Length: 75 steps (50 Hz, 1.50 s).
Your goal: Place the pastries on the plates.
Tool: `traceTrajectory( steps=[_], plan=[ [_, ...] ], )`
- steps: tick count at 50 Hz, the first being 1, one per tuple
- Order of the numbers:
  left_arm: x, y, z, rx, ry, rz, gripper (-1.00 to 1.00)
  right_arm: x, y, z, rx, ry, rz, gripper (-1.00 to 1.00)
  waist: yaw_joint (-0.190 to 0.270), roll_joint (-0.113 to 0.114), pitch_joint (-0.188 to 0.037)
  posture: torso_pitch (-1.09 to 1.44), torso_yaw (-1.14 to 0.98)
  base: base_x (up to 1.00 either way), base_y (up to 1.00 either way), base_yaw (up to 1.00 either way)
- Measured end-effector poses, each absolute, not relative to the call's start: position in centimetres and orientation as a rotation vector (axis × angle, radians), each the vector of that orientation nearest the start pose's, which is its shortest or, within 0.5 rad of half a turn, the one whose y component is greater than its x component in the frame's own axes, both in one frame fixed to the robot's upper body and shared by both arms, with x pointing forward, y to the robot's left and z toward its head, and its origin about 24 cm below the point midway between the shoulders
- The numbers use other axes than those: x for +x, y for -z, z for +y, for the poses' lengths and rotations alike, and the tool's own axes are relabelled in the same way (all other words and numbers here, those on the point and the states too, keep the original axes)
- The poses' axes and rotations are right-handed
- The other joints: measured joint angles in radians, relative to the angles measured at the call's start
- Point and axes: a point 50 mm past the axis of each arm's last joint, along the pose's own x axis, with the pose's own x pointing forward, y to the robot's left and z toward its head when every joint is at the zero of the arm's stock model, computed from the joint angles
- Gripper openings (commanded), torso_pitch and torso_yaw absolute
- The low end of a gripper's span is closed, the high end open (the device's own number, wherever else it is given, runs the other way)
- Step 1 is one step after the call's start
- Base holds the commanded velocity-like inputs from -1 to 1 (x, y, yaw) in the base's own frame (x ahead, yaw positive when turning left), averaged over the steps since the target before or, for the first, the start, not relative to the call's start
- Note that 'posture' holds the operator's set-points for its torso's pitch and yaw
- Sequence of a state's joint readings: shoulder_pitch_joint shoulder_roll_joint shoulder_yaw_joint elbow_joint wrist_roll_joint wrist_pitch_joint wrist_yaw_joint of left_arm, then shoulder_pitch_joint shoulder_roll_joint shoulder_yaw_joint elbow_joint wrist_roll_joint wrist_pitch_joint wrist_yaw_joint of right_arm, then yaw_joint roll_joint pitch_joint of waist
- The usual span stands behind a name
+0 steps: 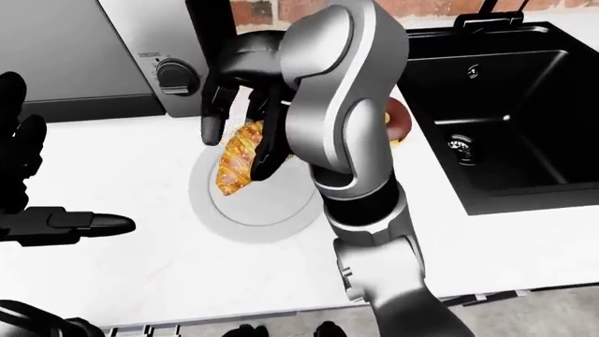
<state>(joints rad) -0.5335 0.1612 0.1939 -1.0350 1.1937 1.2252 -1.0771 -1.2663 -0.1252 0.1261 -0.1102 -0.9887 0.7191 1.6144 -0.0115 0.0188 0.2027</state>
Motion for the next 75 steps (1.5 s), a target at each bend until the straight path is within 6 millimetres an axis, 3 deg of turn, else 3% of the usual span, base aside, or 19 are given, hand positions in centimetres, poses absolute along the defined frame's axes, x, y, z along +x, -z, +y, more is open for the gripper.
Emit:
traceTrajectory(
  steps=[3, 4, 8, 13, 20, 24, 31, 34, 38, 45, 52, 56, 65, 75],
  plan=[
    [18.8, -25.4, 21.1, 0.401, -0.215, -0.135, 1.0, 29.0, -33.9, -5.4, -1.116, -0.869, 0.008, 0.32, 0.0, 0.0, -0.001, 0.23, 0.0, 0.0, 0.0, 0.0],
    [18.8, -25.4, 21.1, 0.401, -0.214, -0.135, 1.0, 29.0, -33.9, -5.4, -1.118, -0.869, 0.007, 0.45, 0.001, 0.0, -0.001, 0.23, 0.0, 0.0, 0.0, 0.0],
    [18.7, -25.4, 21.1, 0.401, -0.216, -0.133, 1.0, 28.9, -34.0, -5.4, -1.119, -0.871, 0.005, 0.51, 0.002, -0.001, -0.001, 0.23, 0.0, 0.0, 0.0, 0.0],
    [18.7, -25.4, 21.1, 0.401, -0.219, -0.134, 1.0, 28.9, -33.9, -5.5, -1.123, -0.87, 0.007, 0.87, 0.002, -0.002, -0.002, 0.23, 0.0, 0.0, 0.0, 0.0],
    [18.6, -25.4, 21.2, 0.399, -0.221, -0.134, 1.0, 29.1, -34.2, -5.5, -1.109, -0.867, 0.003, 1.0, 0.002, 0.0, -0.001, 0.23, 0.0, 0.0, 0.0, 0.0],
    [18.6, -25.5, 21.2, 0.398, -0.223, -0.135, 1.0, 29.9, -36.0, -6.1, -1.085, -0.833, -0.007, 1.0, 0.003, 0.001, 0.003, 0.23, 0.0, 0.0, 0.0, 0.0],
    [18.7, -25.5, 20.8, 0.406, -0.206, -0.135, 1.0, 33.5, -40.8, -8.9, -1.029, -0.629, -0.042, 1.0, 0.002, -0.004, 0.003, 0.23, 0.0, 0.0, 0.0, 0.0],
    [18.7, -25.5, 20.8, 0.41, -0.203, -0.132, 1.0, 34.2, -41.5, -10.0, -1.023, -0.564, -0.064, 1.0, 0.002, -0.009, 0.003, 0.23, 0.0, 0.0, 0.0, 0.0],
    [18.9, -25.5, 20.8, 0.411, -0.205, -0.131, 1.0, 35.3, -40.6, -11.1, -1.008, -0.527, -0.043, 1.0, 0.003, -0.013, 0.004, 0.23, 0.0, 0.0, 0.0, 0.0],
    [19.0, -25.4, 20.9, 0.405, -0.206, -0.13, 1.0, 37.8, -36.4, -14.3, -0.836, -0.394, 0.081, 1.0, 0.008, -0.015, 0.003, 0.23, 0.0, 0.0, 0.0, 0.0],
    [19.0, -25.4, 20.9, 0.404, -0.205, -0.126, 1.0, 38.8, -32.9, -17.3, -0.715, -0.279, 0.184, 1.0, 0.014, -0.016, 0.003, 0.23, 0.0, 0.0, 0.0, 0.0],
    [19.0, -25.4, 20.8, 0.403, -0.202, -0.125, 1.0, 39.1, -32.2, -18.6, -0.696, -0.232, 0.21, 1.0, 0.015, -0.017, 0.002, 0.23, 0.0, 0.0, 0.0, 0.0],
    [18.9, -25.2, 20.9, 0.398, -0.205, -0.124, 1.0, 38.9, -32.8, -20.4, -0.732, -0.192, 0.216, 1.0, 0.015, -0.027, -0.006, 0.23, 0.0, 0.0, 0.0, 0.0],
    [18.8, -25.2, 20.9, 0.402, -0.205, -0.123, 1.0, 38.8, -30.5, -21.3, -0.718, -0.188, 0.273, 1.0, 0.017, -0.032, -0.006, 0.23, 0.0, 0.0, 0.0, 0.0]
  ],
)
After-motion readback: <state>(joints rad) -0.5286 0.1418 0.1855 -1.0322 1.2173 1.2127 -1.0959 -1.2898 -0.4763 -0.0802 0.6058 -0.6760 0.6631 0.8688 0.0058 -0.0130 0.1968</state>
